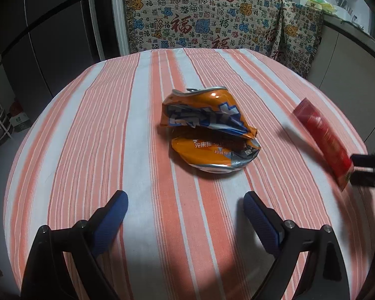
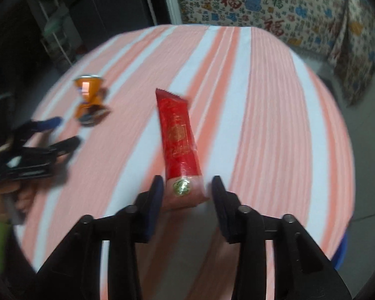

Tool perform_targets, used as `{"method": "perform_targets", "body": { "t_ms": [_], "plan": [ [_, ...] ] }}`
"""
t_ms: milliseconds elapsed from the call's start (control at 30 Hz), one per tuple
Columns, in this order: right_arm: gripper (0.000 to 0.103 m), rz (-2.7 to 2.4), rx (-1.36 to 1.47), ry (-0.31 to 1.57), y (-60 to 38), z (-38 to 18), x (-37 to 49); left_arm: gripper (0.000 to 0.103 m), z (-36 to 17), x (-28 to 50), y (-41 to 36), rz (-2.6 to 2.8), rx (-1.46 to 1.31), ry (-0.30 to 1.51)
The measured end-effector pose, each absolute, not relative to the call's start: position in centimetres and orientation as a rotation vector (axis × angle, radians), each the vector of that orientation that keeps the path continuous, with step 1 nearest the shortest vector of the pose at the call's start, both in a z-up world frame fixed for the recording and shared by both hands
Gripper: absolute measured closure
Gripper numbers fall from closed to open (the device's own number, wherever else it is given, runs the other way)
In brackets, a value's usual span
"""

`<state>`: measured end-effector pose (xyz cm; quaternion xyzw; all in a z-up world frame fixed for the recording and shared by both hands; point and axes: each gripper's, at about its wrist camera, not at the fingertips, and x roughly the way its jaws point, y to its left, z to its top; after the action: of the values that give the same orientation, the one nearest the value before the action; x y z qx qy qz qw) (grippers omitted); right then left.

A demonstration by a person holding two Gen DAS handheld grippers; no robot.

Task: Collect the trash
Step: 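Grasp the crushed orange can with the left tool while the right tool grasps the red snack stick, then lift the can with the left tool while the right tool carries the red stick to the basket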

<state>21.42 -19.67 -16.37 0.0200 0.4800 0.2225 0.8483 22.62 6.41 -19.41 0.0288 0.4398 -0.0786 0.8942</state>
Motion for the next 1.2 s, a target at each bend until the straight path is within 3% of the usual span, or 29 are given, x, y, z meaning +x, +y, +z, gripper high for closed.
{"method": "perform_targets", "body": {
  "t_ms": [133,233,467,500,533,567,633,1067,1200],
  "plan": [
    [0.035,0.513,-0.016,0.926,-19.8,-15.1,20.0,0.007,-16.9,21.2,6.2,-0.199,-0.013,0.843],
    [0.024,0.518,-0.017,0.852,-20.7,-14.0,19.9,0.007,-14.9,22.4,4.4,-0.186,-0.033,0.818],
    [0.024,0.496,0.001,0.828,-21.4,-14.2,20.5,0.009,-16.1,29.5,1.1,0.032,0.003,0.924],
    [0.024,0.493,0.002,0.824,-21.4,-14.2,20.4,0.012,-16.3,29.7,1.1,0.052,0.013,0.925],
    [0.024,0.49,0.0,0.82,-21.4,-14.2,20.4,0.029,-16.3,29.8,1.2,0.056,0.015,0.919],
    [0.024,0.485,-0.002,0.816,-21.5,-14.1,20.3,0.053,-16.3,29.5,1.4,0.031,0.011,0.915],
    [0.024,0.485,-0.002,0.814,-21.6,-14.0,20.3,0.058,-16.0,28.6,1.7,-0.023,0.025,0.904],
    [0.024,0.588,-0.086,0.963,-16.8,-14.3,23.8,0.058,-15.9,20.5,1.2,-0.408,0.131,0.881],
    [0.038,0.57,-0.158,1.052,-14.6,-15.5,26.1,0.059,-16.0,19.6,1.0,-0.398,0.098,0.877]
  ]
}}
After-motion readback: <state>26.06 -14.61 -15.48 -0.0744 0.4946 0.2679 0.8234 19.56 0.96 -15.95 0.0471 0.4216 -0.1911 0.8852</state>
